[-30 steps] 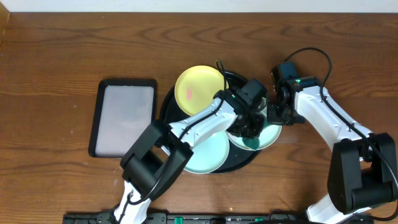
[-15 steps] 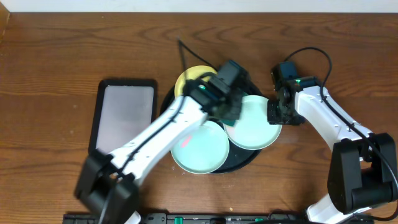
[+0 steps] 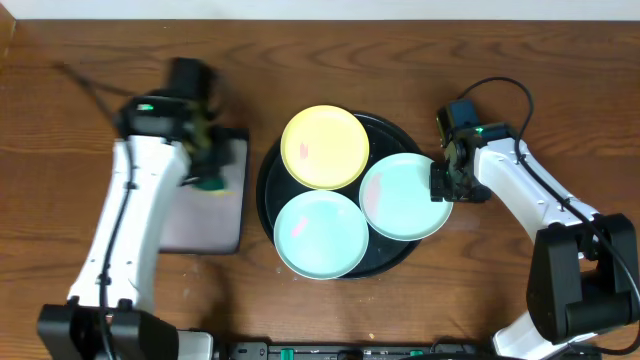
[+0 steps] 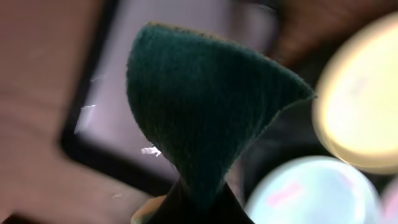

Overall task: Clean dirty plates on tray and stack at the side
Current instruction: 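Carry the green sponge with the left gripper back onto the left mat, then lift the right light-blue plate by its rim with the right gripper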

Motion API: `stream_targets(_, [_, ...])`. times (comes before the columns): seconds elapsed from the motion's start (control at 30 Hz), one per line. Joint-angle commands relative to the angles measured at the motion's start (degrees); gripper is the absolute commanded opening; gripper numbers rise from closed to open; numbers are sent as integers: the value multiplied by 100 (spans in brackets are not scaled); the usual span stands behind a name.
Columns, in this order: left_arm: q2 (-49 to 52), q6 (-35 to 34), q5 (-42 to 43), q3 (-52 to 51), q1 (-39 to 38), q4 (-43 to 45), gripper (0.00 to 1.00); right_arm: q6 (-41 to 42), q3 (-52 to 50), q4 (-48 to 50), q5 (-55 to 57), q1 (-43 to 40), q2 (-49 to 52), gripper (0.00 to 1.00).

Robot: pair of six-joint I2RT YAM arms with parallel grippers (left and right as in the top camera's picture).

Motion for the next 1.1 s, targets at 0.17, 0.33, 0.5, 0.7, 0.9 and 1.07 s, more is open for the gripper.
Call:
stream_targets(0.17, [-11, 267, -166, -723, 1266, 278, 7, 13, 68, -63, 52, 17, -4, 52])
stream_targets(0.33, [-11, 540, 144, -837, 1353, 522, 8, 15, 59, -79, 52, 17, -4, 52])
stream_targets(0.5, [-11, 538, 142, -841, 1353, 535, 7, 15, 37, -76, 52, 17, -4, 47])
stream_targets(0.7, [-11, 538, 142, -848, 1353, 533, 7, 15, -76, -57, 55, 17, -2, 36])
stream_targets(0.9, [-11, 538, 142, -848, 1353, 533, 7, 15, -79, -35, 52, 17, -2, 22])
stream_targets(1.07, [-11, 538, 142, -852, 1353, 507, 8, 15, -83, -26, 52, 17, -2, 22])
